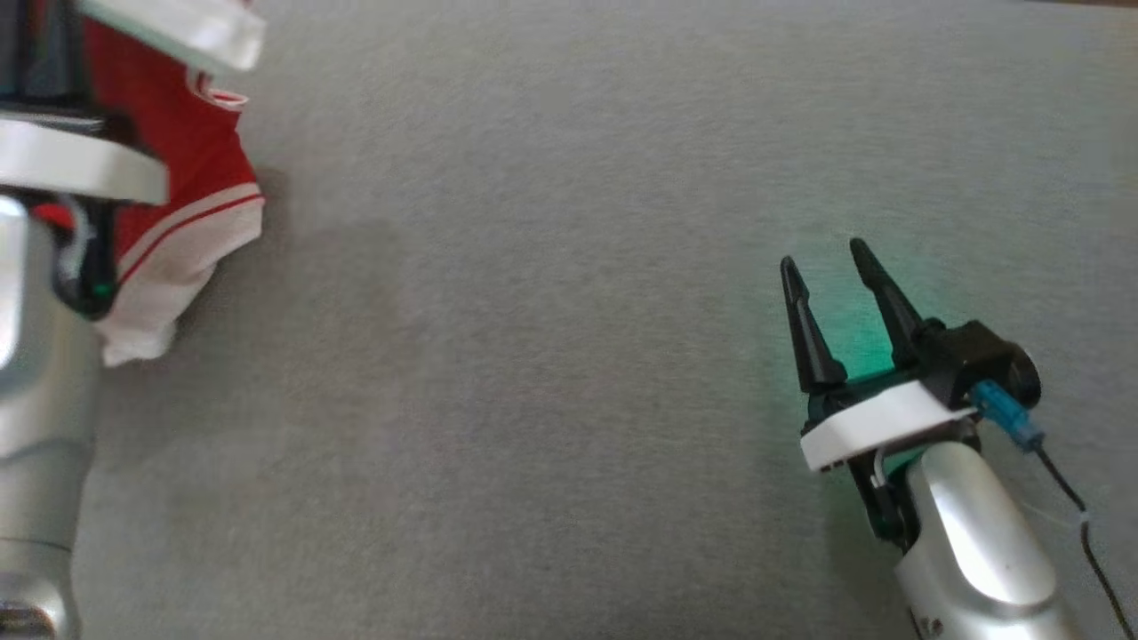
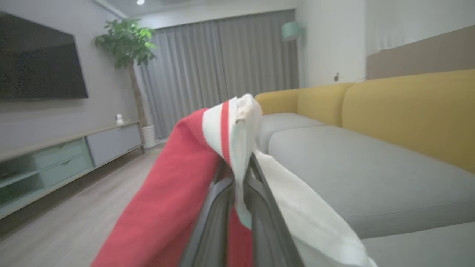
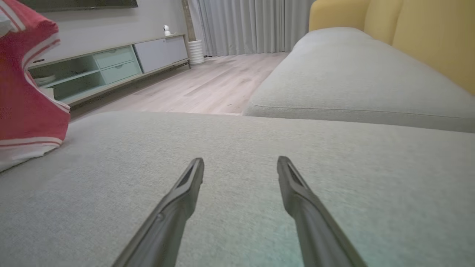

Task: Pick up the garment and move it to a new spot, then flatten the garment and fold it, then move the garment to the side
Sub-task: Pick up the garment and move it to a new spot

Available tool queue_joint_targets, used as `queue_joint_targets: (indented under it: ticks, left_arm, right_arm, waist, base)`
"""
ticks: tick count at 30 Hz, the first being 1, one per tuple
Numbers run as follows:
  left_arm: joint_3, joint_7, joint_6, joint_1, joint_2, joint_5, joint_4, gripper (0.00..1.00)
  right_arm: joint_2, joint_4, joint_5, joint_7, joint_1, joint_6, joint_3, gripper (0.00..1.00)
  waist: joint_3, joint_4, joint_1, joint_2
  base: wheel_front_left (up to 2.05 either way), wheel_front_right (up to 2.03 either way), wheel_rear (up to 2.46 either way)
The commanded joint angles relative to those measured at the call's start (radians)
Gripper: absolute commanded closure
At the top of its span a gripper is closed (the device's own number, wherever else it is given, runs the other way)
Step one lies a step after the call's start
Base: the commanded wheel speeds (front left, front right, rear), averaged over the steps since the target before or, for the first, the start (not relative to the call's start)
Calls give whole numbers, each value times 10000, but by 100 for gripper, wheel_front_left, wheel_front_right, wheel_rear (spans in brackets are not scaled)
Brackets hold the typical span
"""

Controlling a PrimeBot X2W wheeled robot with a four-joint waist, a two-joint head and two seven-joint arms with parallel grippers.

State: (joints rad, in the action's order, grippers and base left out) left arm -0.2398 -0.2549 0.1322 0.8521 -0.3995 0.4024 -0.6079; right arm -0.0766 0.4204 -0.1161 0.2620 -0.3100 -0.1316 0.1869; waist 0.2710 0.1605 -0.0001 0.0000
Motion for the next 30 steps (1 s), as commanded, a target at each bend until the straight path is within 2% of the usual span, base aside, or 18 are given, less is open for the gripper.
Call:
queue_joint_targets:
  ticks: [1, 5, 8, 15, 16, 17, 18, 24, 30]
  left_arm:
    - [22, -64, -16, 246, -404, 61, 585, 100]
    - [-998, 37, -16, 97, 194, 452, 1617, 100]
    - [-1726, 68, -16, -19, 897, 573, 2097, 100]
    - [-2720, -23, -16, -787, 2745, 1118, 1714, 100]
    - [-2817, -34, -16, -994, 2891, 1186, 1507, 85]
    - [-2864, -45, -16, -1203, 2998, 1225, 1288, 19]
    - [-2866, -53, -19, -1415, 3080, 1271, 1068, 0]
    - [-2171, -64, -295, -2681, 3193, 1053, 550, 0]
    - [-662, -66, -801, -4535, 2767, 39, 971, 0]
  right_arm:
    - [125, -250, -91, -3, 137, 9, 141, 0]
    - [196, -225, -127, -2, 356, 9, 24, 0]
    - [226, -221, -124, -2, 462, 9, -54, 0]
    - [257, -223, -245, -2, 497, 9, -12, 0]
    - [258, -212, -303, -2, 489, 9, 18, 0]
    - [259, -199, -354, -2, 478, 9, 46, 0]
    - [260, -187, -397, -2, 462, 9, 75, 0]
    - [262, -125, -574, -2, 353, 9, 80, 0]
    - [262, -146, -651, -2, 374, 9, -171, 0]
  waist:
    - [-564, -735, 1, 0]
    - [-839, -1450, 1, 0]
    - [-925, -1879, 1, 0]
    - [-848, -2399, 1, 0]
    - [-837, -2429, 1, 0]
    - [-828, -2449, 1, 0]
    - [-816, -2464, 1, 0]
    - [-807, -2405, 1, 0]
    - [-1031, -2136, 1, 0]
  base:
    - [0, 0, 0]
    - [0, 0, 0]
    - [0, 0, 0]
    - [0, 0, 0]
    - [0, 0, 0]
    - [0, 0, 0]
    - [0, 0, 0]
    - [0, 0, 0]
    - [0, 0, 0]
